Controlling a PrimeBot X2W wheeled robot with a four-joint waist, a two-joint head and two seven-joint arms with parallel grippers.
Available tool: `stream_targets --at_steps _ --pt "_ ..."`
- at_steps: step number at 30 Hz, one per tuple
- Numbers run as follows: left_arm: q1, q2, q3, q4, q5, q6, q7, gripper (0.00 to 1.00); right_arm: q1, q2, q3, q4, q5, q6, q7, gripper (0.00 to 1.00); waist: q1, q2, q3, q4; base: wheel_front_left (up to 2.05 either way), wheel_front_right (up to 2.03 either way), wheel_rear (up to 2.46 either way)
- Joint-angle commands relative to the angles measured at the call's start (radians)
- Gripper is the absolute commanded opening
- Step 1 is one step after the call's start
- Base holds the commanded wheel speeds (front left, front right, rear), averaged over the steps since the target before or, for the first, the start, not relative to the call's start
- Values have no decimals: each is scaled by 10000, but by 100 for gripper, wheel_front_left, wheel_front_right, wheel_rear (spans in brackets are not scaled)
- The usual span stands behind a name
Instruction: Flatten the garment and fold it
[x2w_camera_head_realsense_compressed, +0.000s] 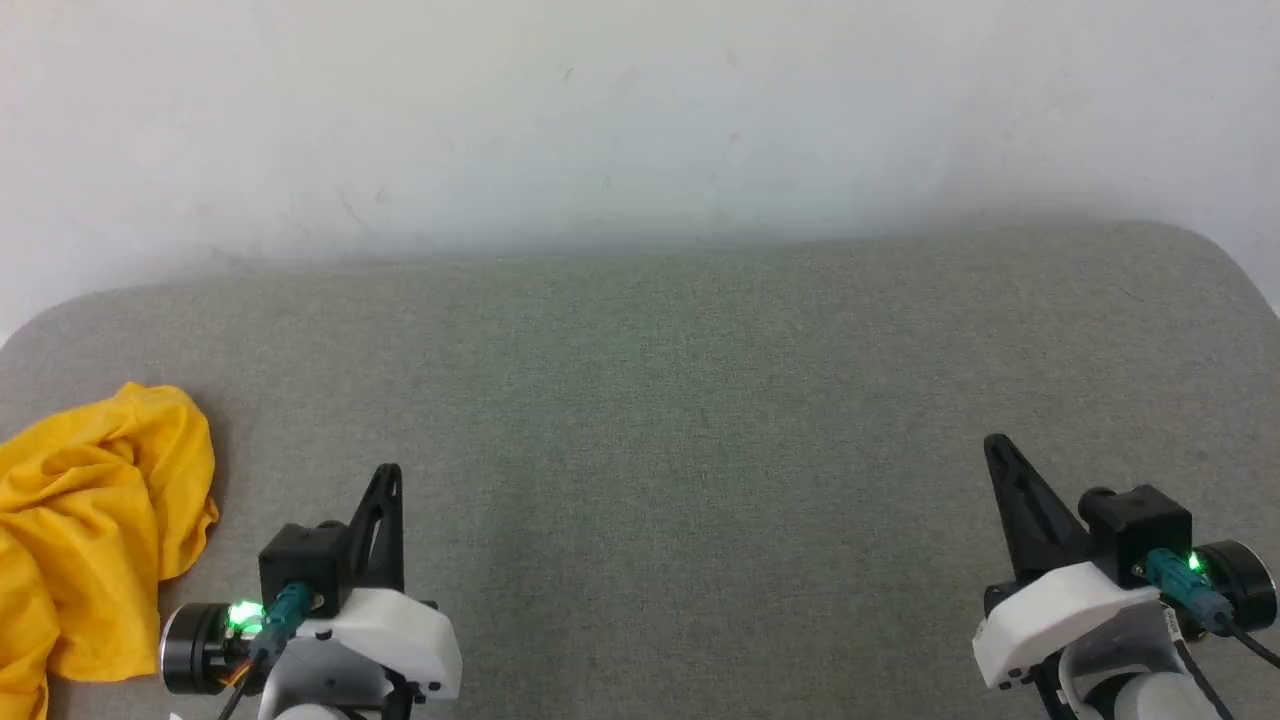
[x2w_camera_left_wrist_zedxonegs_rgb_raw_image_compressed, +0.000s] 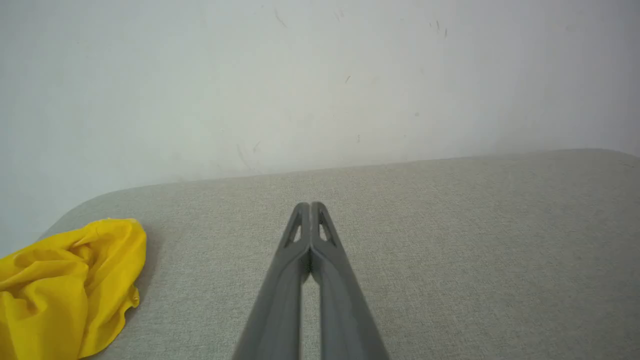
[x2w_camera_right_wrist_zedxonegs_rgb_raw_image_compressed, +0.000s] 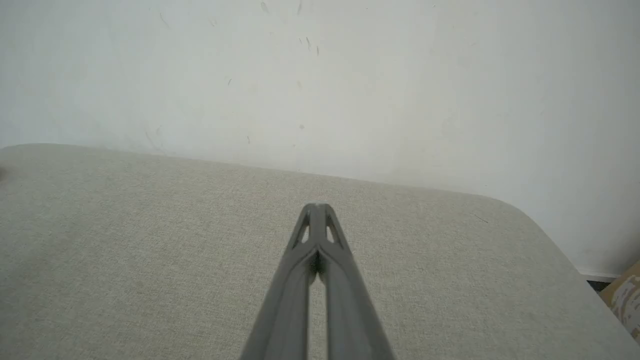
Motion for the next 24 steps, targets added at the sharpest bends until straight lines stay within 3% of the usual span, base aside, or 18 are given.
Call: stream_targets --at_steps 1,24 --pt "-122 -38 37 -49 35 3 1 0 -87 30 -22 18 -74 -19 5 0 0 0 0 0 0 0 0" --pt "-122 -38 37 -49 35 3 1 0 -87 30 -22 18 -74 -19 5 0 0 0 0 0 0 0 0"
